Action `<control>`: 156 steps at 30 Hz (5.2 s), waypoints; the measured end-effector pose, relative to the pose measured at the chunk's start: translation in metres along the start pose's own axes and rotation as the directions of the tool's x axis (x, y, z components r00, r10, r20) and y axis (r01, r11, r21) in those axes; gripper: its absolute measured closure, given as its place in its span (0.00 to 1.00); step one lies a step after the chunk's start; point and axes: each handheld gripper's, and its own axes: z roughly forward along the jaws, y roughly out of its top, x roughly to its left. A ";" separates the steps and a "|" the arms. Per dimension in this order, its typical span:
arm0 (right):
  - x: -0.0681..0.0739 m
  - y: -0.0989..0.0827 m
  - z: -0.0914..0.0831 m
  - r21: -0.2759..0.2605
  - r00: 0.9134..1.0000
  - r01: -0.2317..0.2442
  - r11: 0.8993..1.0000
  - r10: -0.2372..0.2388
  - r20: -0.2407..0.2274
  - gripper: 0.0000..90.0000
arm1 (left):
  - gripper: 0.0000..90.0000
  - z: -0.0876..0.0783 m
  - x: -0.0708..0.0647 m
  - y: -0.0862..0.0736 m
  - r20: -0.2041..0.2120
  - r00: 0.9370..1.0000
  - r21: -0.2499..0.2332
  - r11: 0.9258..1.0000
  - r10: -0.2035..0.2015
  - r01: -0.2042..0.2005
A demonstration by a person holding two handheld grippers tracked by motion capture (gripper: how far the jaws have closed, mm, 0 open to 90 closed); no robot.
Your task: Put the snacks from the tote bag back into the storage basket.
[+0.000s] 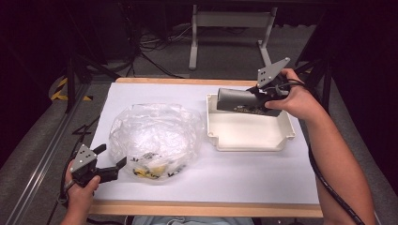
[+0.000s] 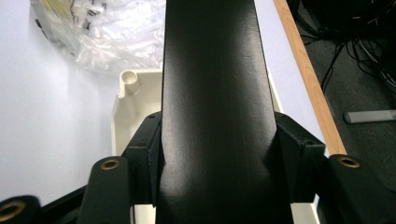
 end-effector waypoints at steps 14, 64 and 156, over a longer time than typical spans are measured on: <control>-0.006 -0.039 0.038 0.039 0.999 -0.045 0.998 0.046 -0.027 0.48 | 0.11 0.000 0.000 0.000 -0.002 1.000 -0.003 1.000 -0.003 0.003; -0.004 -0.098 0.105 0.054 0.994 0.012 0.998 -0.006 -0.107 0.48 | 0.11 0.004 0.001 -0.003 -0.010 1.000 0.021 1.000 -0.008 0.008; 0.103 -0.063 -0.017 -0.296 0.923 -0.319 0.900 0.366 0.117 0.20 | 0.11 0.003 -0.002 0.001 -0.004 1.000 0.010 1.000 0.002 -0.001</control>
